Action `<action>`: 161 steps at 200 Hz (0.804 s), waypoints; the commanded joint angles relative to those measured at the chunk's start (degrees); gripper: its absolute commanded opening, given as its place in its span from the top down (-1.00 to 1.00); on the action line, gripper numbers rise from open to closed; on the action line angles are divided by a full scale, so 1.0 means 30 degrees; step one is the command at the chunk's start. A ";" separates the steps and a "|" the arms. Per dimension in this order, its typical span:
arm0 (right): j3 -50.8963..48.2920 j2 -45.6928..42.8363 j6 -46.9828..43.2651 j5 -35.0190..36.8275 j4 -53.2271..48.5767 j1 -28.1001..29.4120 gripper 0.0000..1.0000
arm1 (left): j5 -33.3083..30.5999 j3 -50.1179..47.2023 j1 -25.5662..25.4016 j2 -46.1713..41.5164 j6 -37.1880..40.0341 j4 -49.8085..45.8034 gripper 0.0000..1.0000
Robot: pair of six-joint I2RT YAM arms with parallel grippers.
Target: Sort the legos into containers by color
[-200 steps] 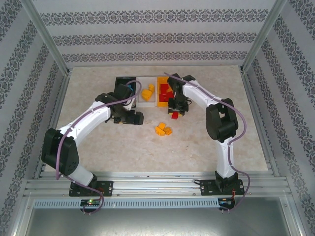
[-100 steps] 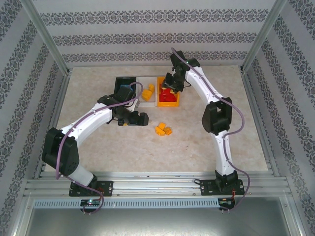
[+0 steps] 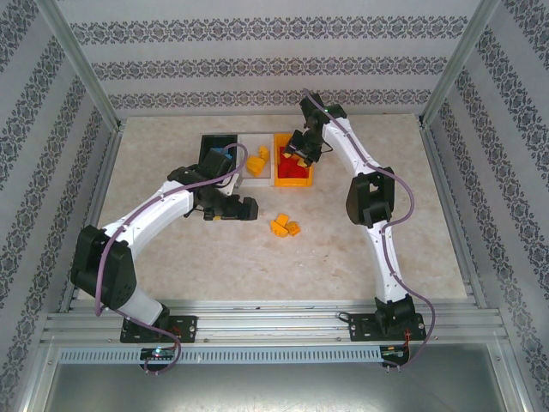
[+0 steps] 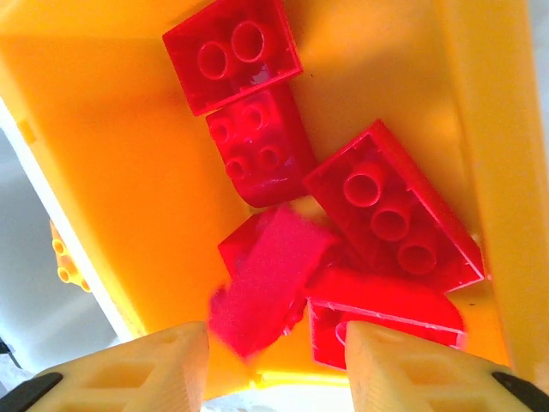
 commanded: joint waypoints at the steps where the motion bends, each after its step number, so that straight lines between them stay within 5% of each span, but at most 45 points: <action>1: 0.0555 0.0078 0.0220 -0.0267 -0.0404 0.0007 0.04 | 0.0161 -0.0290 0.0242 -0.0446 0.0347 -0.0555 -0.89; 69: -0.2105 -0.3431 -0.1157 0.1668 -0.1236 0.0967 -0.03 | 0.0761 -0.0493 0.0290 -0.0373 -0.0207 0.0409 -0.90; 122: -1.1504 -0.8689 -0.1497 0.3097 0.0283 0.2876 -0.18 | 0.1535 -0.0836 0.0405 -0.0236 -0.0864 0.1361 -0.91; 161: -2.0474 -1.2618 0.4271 0.1600 0.5569 0.3220 -0.30 | 0.1742 -0.1152 0.0607 -0.0406 -0.1468 0.1988 -0.92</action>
